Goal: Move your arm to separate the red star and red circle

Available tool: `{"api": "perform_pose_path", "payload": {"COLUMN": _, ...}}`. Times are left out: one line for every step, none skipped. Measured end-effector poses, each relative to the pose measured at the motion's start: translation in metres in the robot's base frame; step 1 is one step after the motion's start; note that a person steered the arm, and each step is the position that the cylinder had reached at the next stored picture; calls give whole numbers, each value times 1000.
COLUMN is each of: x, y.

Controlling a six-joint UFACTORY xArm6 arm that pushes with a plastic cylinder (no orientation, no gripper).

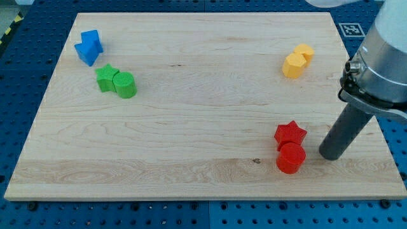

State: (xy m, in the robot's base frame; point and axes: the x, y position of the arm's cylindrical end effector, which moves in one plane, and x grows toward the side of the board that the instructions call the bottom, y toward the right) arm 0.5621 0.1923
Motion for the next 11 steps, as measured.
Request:
{"api": "perform_pose_path", "payload": {"x": 6, "y": -3}}
{"api": "perform_pose_path", "payload": {"x": 8, "y": -5}}
{"api": "perform_pose_path", "payload": {"x": 7, "y": -5}}
{"api": "perform_pose_path", "payload": {"x": 7, "y": -9}}
{"api": "perform_pose_path", "payload": {"x": 7, "y": -18}}
{"api": "perform_pose_path", "payload": {"x": 7, "y": -31}}
{"api": "perform_pose_path", "payload": {"x": 7, "y": -41}}
{"api": "perform_pose_path", "payload": {"x": 7, "y": -49}}
{"api": "perform_pose_path", "payload": {"x": 7, "y": -57}}
{"api": "perform_pose_path", "payload": {"x": 8, "y": -64}}
{"api": "perform_pose_path", "payload": {"x": 16, "y": -64}}
